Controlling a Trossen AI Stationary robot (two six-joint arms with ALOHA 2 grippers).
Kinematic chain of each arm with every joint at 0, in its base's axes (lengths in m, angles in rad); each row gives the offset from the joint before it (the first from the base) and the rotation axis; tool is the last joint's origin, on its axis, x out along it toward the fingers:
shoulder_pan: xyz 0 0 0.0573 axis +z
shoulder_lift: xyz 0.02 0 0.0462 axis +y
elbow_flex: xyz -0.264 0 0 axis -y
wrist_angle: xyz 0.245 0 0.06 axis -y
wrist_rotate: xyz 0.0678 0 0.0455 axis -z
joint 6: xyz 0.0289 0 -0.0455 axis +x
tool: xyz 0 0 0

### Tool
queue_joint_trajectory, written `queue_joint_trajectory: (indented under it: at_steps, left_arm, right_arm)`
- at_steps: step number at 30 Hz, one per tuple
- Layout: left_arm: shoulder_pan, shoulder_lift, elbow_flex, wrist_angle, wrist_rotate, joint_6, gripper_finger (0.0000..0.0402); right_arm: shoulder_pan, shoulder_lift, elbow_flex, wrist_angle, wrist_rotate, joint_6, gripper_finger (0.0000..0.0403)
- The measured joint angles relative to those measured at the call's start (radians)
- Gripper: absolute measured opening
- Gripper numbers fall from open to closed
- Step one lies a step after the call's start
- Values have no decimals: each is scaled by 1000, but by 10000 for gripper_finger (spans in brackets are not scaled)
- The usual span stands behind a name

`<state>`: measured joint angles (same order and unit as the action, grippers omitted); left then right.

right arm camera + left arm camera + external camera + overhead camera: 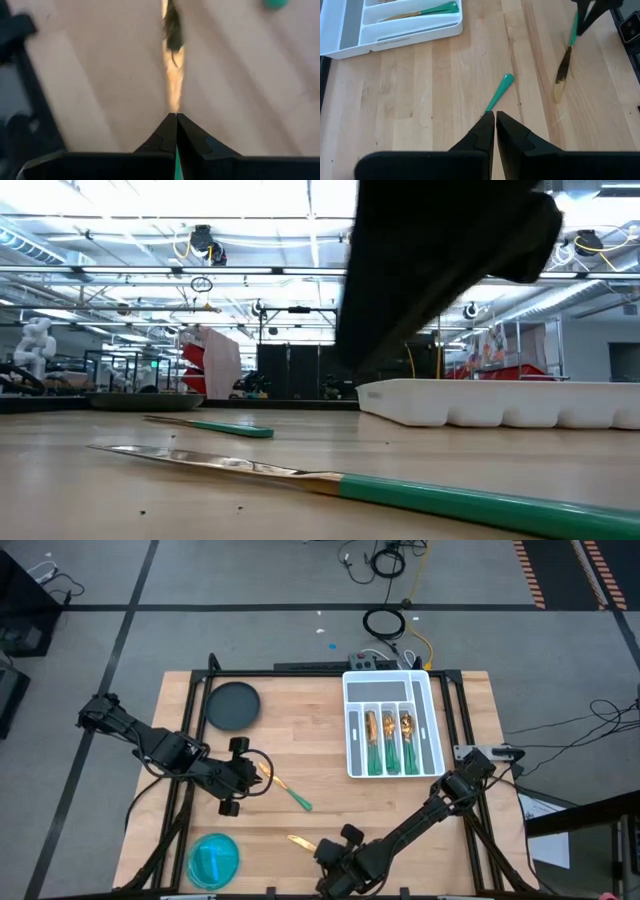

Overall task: Sort silverware
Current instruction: Put the green knife into the white silverware organizer

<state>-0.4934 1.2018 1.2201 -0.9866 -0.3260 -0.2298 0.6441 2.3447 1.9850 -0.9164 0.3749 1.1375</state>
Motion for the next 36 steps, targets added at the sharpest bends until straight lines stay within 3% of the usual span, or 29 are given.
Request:
queue_joint_trajectory:
  at_steps: [4, 11, 14, 22, 36]
  left_arm:
    - [0, 0, 0, 0, 0, 0, 28]
    - [0, 0, 0, 0, 0, 1, 28]
    - [0, 0, 0, 0, 0, 1, 28]
    - [0, 0, -58, 1, 0, -21, 28]
    - [-7, 0, -115, 41, 9, -51, 28]
  right_arm:
    - [-5, 0, 0, 37, -160, -63, 37]
    - [-31, -1, 0, -20, -175, -71, 173]
    - [-54, -1, 0, -20, -175, -117, 207]
    - [-100, -1, 1, 2, -199, -227, 201]
    - [-101, 67, -1, 31, -215, -239, 206]
